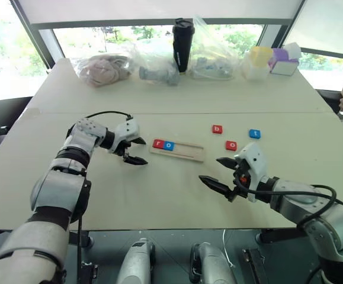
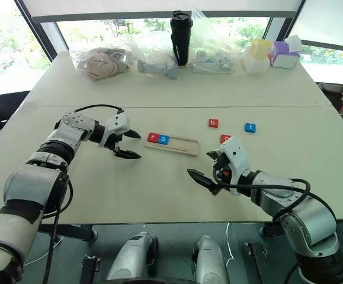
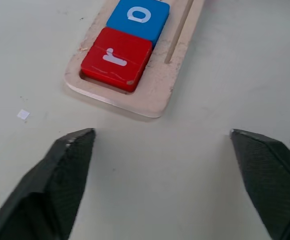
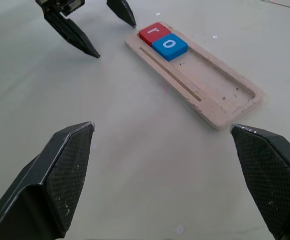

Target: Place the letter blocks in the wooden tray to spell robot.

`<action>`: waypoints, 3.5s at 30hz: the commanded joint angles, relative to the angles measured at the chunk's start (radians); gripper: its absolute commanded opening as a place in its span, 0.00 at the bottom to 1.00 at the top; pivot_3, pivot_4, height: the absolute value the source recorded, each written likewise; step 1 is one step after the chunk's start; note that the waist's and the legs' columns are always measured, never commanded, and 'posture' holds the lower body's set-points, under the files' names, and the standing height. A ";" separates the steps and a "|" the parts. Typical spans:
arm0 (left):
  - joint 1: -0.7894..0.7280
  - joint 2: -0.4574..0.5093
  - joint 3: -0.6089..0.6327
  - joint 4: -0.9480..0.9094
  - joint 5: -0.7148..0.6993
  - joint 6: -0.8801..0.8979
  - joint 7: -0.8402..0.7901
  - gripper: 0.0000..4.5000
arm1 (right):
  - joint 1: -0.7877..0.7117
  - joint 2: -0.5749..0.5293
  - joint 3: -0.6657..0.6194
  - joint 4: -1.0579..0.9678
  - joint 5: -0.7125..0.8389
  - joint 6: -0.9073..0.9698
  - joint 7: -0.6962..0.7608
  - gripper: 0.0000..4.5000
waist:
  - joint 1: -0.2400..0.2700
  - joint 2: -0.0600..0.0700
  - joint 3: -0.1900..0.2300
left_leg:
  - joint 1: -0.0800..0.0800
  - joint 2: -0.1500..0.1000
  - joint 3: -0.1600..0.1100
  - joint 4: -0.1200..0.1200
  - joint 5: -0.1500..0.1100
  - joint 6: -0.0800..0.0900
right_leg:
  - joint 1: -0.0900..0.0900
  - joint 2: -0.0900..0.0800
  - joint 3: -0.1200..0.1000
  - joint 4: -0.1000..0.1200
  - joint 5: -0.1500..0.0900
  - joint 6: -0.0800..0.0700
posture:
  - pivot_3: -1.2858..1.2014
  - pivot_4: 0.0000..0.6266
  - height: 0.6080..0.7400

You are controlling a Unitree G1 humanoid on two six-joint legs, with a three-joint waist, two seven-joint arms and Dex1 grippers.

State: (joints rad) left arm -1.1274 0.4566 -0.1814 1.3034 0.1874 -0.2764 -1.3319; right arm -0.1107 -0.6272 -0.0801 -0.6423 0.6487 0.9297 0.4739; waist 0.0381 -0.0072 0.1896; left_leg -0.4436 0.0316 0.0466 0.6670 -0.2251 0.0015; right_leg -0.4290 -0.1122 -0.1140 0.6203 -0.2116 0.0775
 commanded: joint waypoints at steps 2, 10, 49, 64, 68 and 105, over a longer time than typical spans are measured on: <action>-0.055 -0.024 -0.003 0.010 0.034 -0.039 0.116 1.00 | 0.018 0.016 -0.006 -0.036 -0.003 -0.017 -0.021 1.00 | 0.003 0.000 0.000 | 0.000 0.000 0.000 0.000 0.000 0.000 | 0.000 0.000 0.000 0.000 0.000 0.001 | 0.52 0.24 1.00; -0.102 -0.096 -0.033 0.035 0.092 -0.061 0.142 1.00 | 0.102 0.047 -0.027 -0.110 0.009 -0.004 -0.086 1.00 | 0.001 -0.001 0.000 | -0.001 -0.001 0.000 0.000 0.000 0.000 | -0.001 0.000 0.000 0.000 0.002 -0.001 | 0.52 0.24 1.00; -0.034 -0.114 -0.050 -0.125 0.073 -0.031 -0.098 0.56 | 0.091 0.046 -0.058 -0.062 -0.007 -0.029 -0.109 1.00 | 0.002 -0.002 -0.002 | -0.001 0.000 0.000 0.000 -0.001 0.001 | -0.001 0.000 0.000 -0.001 0.002 -0.003 | 0.52 0.24 1.00; 0.334 -0.056 -0.135 -1.033 0.042 0.547 -0.036 0.56 | 0.082 0.035 -0.070 -0.003 -0.035 -0.069 -0.074 1.00 | 0.000 -0.001 -0.002 | 0.000 0.000 0.000 0.000 -0.001 0.001 | 0.000 0.000 0.001 0.000 0.001 -0.004 | 0.52 0.24 1.00; 0.374 -0.048 -0.176 -1.125 0.068 0.608 0.033 0.56 | 0.074 0.038 -0.068 0.013 -0.040 -0.076 -0.069 1.00 | 0.001 -0.001 -0.002 | 0.000 0.000 0.000 0.000 -0.001 0.001 | 0.000 0.001 0.001 0.000 0.000 -0.004 | 0.52 0.24 1.00; 0.461 0.070 0.364 -1.354 -0.512 0.981 0.354 0.99 | -0.348 0.082 -0.068 0.388 -0.161 -0.041 -0.217 1.00 | -0.021 -0.001 -0.001 | 0.002 0.000 0.002 0.001 0.000 0.000 | -0.001 0.001 0.003 0.005 0.001 0.001 | 0.52 0.24 1.00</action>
State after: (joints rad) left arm -0.6725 0.5300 0.1358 0.0274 -0.2679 0.6473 -1.0212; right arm -0.4188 -0.5665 -0.1528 -0.3196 0.5321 0.8824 0.3208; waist 0.0170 -0.0087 0.1883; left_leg -0.4417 0.0312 0.0479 0.6683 -0.2247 0.0014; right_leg -0.4297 -0.1116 -0.1108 0.6255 -0.2109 0.0787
